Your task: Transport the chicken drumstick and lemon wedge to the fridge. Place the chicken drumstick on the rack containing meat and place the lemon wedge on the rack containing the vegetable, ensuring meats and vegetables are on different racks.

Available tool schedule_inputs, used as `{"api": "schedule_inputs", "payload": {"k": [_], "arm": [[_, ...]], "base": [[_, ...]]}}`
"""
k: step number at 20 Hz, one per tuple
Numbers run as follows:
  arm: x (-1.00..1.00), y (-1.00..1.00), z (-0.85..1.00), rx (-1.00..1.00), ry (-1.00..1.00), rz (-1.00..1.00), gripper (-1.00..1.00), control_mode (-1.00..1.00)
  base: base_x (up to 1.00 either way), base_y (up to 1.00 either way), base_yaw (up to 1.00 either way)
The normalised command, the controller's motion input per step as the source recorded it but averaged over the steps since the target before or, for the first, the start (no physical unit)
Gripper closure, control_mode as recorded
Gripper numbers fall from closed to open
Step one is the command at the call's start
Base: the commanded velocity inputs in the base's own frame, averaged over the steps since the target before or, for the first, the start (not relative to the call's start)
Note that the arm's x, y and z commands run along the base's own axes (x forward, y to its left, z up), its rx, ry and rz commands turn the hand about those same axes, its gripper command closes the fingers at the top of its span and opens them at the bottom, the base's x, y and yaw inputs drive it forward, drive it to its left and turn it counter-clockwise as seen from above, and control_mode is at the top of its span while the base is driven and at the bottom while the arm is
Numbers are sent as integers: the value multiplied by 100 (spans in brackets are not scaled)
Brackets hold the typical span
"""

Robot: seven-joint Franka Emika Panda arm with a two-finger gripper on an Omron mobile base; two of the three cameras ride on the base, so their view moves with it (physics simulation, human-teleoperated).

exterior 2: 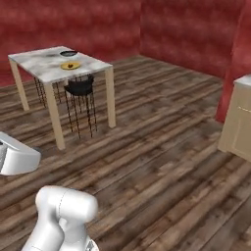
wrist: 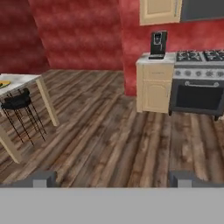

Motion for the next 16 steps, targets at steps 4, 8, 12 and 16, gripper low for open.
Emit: {"api": "schedule_inputs", "payload": {"k": [4, 8, 12, 16], "arm": [[0, 0, 0, 0, 0, 0, -100, 100], [0, 0, 0, 0, 0, 0, -100, 100], [0, 0, 0, 0, 0, 0, -100, 100], [0, 0, 0, 0, 0, 0, -100, 100]], "base": [[100, -2, 50], [100, 0, 50], [100, 0, 52], [100, -7, 49]]}}
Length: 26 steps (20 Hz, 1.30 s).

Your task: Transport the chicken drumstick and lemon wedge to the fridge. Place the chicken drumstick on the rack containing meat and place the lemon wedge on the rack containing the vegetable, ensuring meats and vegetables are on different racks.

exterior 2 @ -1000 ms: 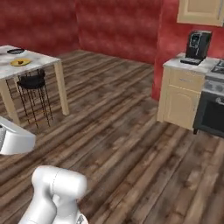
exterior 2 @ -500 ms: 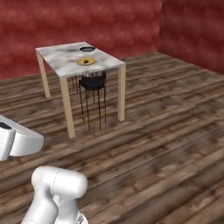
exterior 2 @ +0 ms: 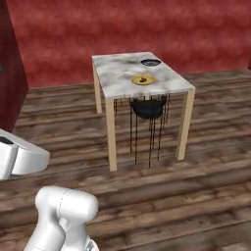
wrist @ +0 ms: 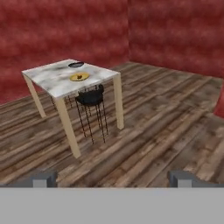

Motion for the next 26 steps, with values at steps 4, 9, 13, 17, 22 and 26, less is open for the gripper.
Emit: {"api": "schedule_inputs", "payload": {"k": [4, 9, 13, 17, 22, 26], "arm": [[0, 0, 0, 0, 0, 0, -100, 100], [0, 0, 0, 0, 0, 0, -100, 100], [0, 0, 0, 0, 0, 0, -100, 100], [0, 0, 0, 0, 0, 0, -100, 100], [0, 0, 0, 0, 0, 0, -100, 100], [0, 0, 0, 0, 0, 0, -100, 100]], "base": [[100, -37, 36], [100, -87, 25], [100, -100, 10], [100, -55, 1], [100, -10, 3], [100, -19, 14]]}}
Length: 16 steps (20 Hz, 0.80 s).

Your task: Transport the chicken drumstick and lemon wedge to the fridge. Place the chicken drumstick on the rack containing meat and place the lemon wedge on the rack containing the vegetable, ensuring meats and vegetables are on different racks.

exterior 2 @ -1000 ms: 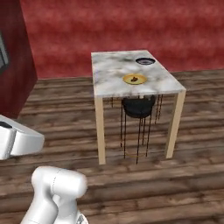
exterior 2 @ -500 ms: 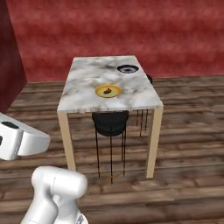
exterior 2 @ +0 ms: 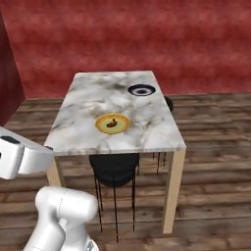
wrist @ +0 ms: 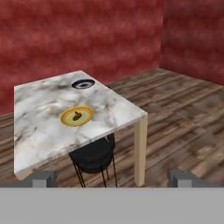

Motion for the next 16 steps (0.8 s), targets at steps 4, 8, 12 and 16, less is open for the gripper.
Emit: {"api": "schedule_inputs", "payload": {"k": [4, 8, 12, 16], "arm": [[0, 0, 0, 0, 0, 0, -100, 100], [0, 0, 0, 0, 0, 0, -100, 100], [0, 0, 0, 0, 0, 0, -100, 100], [0, 0, 0, 0, 0, 0, -100, 100]], "base": [[100, -19, 16], [100, -29, 18], [100, -16, 30], [100, -23, 40]]}}
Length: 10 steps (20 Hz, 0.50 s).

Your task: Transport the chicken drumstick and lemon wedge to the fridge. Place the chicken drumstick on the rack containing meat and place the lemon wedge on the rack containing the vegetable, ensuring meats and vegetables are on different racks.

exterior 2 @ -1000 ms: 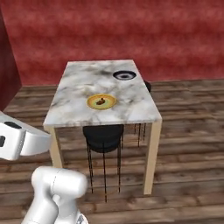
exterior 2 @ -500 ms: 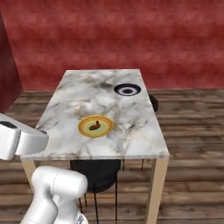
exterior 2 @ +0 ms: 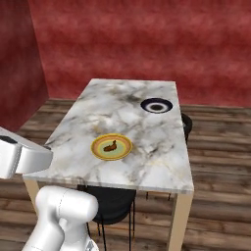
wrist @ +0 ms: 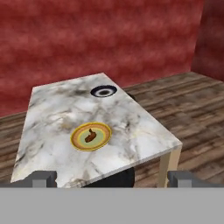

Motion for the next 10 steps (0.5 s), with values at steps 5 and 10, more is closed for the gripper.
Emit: {"api": "schedule_inputs", "payload": {"k": [5, 10], "arm": [[0, 0, 0, 0, 0, 0, -100, 100], [0, 0, 0, 0, 0, 0, -100, 100]], "base": [[92, -12, 32], [28, -4, 9]]}}
